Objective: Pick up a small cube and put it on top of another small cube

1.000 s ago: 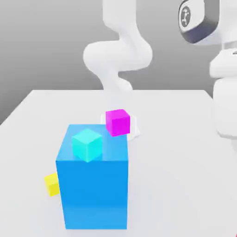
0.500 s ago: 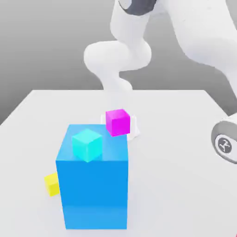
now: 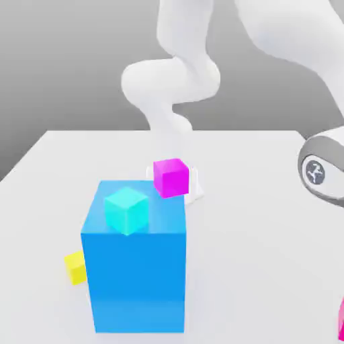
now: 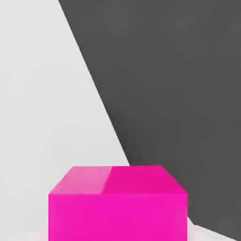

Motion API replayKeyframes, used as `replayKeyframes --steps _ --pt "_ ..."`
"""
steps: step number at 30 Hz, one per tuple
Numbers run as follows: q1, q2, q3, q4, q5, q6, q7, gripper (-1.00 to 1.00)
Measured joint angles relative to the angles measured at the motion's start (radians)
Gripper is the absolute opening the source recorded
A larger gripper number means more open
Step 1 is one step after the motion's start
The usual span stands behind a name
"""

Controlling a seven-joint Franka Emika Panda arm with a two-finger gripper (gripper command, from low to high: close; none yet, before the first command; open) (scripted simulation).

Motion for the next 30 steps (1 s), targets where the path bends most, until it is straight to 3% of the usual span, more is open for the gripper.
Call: replayKeyframes --steps 17,21,22,30 --pt "-0.301 -0.619 -0.19 -0.24 0.035 -0.374 0.527 -1.0" --pt "-0.328 -0.62 -0.202 -0.332 0.035 -0.283 0.566 -1.0" --pt "-0.33 -0.608 -0.203 -0.354 0.036 -0.249 0.566 1.0" --pt "-0.332 -0.618 -0.201 -0.34 0.03 -0.273 0.571 1.0"
